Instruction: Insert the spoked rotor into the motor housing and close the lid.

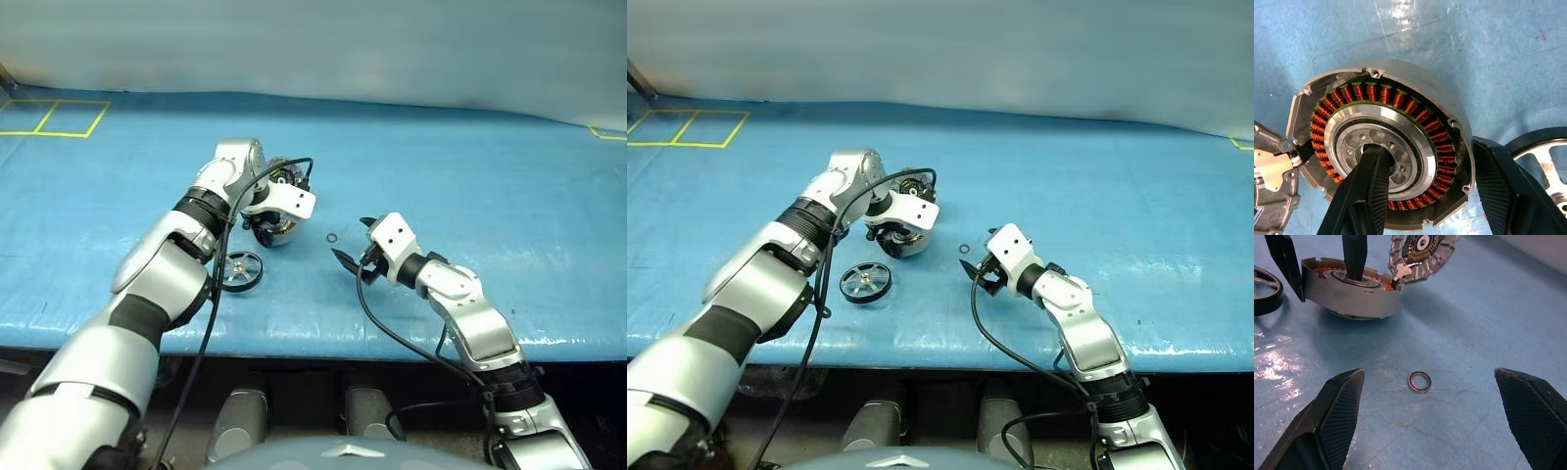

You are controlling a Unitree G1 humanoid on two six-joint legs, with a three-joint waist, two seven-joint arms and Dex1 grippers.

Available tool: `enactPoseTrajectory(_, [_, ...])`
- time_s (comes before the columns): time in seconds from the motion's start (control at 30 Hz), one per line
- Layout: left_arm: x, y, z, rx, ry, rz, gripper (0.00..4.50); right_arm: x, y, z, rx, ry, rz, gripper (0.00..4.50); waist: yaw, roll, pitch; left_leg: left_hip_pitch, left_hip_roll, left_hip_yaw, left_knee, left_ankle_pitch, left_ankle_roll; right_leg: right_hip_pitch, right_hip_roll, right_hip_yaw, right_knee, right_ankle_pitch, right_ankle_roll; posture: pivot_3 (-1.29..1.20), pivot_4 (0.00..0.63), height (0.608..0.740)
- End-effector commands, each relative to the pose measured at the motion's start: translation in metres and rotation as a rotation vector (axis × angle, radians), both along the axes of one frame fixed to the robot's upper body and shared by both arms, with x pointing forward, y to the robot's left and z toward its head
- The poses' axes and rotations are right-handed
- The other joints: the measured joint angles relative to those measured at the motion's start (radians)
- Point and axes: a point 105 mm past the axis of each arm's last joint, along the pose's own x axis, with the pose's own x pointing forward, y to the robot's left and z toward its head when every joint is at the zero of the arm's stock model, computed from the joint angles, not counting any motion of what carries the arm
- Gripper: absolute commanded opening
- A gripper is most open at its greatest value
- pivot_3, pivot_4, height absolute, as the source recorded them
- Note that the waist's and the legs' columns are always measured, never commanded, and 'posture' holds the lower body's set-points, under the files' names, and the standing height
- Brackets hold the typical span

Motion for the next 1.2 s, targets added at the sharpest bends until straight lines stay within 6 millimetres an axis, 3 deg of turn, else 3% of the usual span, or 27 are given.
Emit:
enactPoseTrajectory(0.03, [-0.008, -0.010, 0.011, -0.003, 0.000, -0.062, 2.24, 0.001, 0.001, 0.008, 0.016, -0.045, -0.002, 4.50, -0.001, 0.000, 0.000, 0.000, 0.000, 0.000, 0.000, 0.000, 0.000, 0.000, 0.000, 0.000, 0.000, 0.000, 0.000, 0.00, 0.150, 0.740])
enactPoseTrajectory(0.47, [-0.013, -0.006, 0.003, 0.028, -0.040, -0.130, 2.24, 0.003, 0.009, 0.009, 0.021, -0.053, 0.029, 4.50, 0.001, 0.000, 0.000, 0.001, 0.000, 0.000, 0.000, 0.000, 0.000, 0.000, 0.000, 0.001, 0.000, 0.000, 0.000, 0.00, 0.150, 0.740])
enactPoseTrajectory(0.5, [-0.014, -0.006, 0.003, 0.025, -0.035, -0.130, 2.96, 0.003, 0.009, 0.009, 0.020, -0.053, 0.030, 4.50, 0.001, 0.000, 0.000, 0.001, 0.000, 0.000, 0.000, 0.000, 0.000, 0.000, 0.000, 0.001, 0.000, 0.000, 0.000, 0.00, 0.150, 0.740])
enactPoseTrajectory(0.67, [-0.012, -0.015, 0.010, -0.064, -0.038, -0.058, 4.47, 0.003, 0.010, 0.009, 0.016, -0.054, 0.037, 4.50, 0.001, 0.000, 0.000, 0.001, 0.000, 0.000, 0.000, 0.000, 0.000, 0.001, 0.001, 0.001, 0.001, 0.000, 0.000, 0.00, 0.150, 0.740])
enactPoseTrajectory(0.83, [-0.021, -0.019, 0.025, -0.158, 0.018, -0.031, 4.49, 0.003, 0.011, 0.009, 0.019, -0.051, 0.037, 4.50, 0.000, 0.000, 0.000, 0.001, 0.000, 0.000, 0.000, 0.000, 0.000, 0.001, 0.001, 0.001, 0.001, 0.000, 0.000, 0.00, 0.150, 0.740])
enactPoseTrajectory(1.2, [-0.047, 0.013, 0.041, -0.221, 0.046, -0.020, 4.49, 0.006, 0.012, 0.005, 0.021, -0.034, 0.043, 4.50, -0.014, 0.000, 0.000, 0.003, 0.001, 0.000, -0.001, 0.000, 0.000, 0.001, 0.001, 0.002, 0.003, -0.003, -0.006, 0.00, 0.150, 0.740])
